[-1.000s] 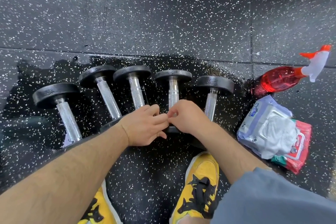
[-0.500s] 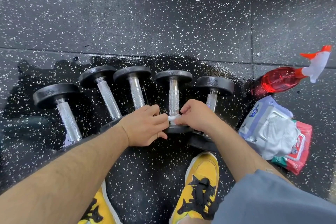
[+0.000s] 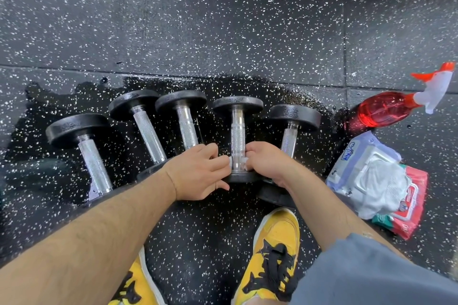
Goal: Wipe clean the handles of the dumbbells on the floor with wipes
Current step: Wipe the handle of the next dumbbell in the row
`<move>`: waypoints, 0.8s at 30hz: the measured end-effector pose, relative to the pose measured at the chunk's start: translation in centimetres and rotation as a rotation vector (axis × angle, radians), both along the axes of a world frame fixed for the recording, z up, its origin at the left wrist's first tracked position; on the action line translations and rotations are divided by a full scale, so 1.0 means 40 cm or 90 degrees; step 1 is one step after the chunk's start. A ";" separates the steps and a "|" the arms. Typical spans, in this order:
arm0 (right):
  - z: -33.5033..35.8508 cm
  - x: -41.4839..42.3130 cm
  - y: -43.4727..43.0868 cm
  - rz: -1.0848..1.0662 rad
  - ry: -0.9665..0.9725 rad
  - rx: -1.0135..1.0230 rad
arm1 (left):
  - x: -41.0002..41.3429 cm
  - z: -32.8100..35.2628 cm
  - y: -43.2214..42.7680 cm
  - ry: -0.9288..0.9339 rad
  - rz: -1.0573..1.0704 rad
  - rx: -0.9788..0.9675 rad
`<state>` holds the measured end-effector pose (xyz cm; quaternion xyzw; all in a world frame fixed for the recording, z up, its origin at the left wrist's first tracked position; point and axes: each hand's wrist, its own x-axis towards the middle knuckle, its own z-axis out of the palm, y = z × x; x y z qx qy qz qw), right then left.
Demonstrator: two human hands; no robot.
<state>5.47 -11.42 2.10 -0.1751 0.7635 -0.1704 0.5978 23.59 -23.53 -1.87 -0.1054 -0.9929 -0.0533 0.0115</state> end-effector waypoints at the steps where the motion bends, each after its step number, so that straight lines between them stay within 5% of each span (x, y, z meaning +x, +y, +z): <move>1: -0.002 -0.008 0.003 -0.003 -0.010 0.003 | 0.001 -0.001 0.000 -0.004 0.000 0.000; 8: 0.016 -0.049 0.016 0.045 0.031 0.026 | 0.003 -0.005 0.000 -0.018 0.006 -0.003; 20: -0.009 0.049 -0.023 0.123 0.303 -0.001 | 0.006 -0.007 -0.002 -0.025 -0.001 0.010; 24: -0.009 0.030 -0.026 0.135 0.264 0.012 | 0.005 -0.005 -0.002 -0.028 0.001 0.027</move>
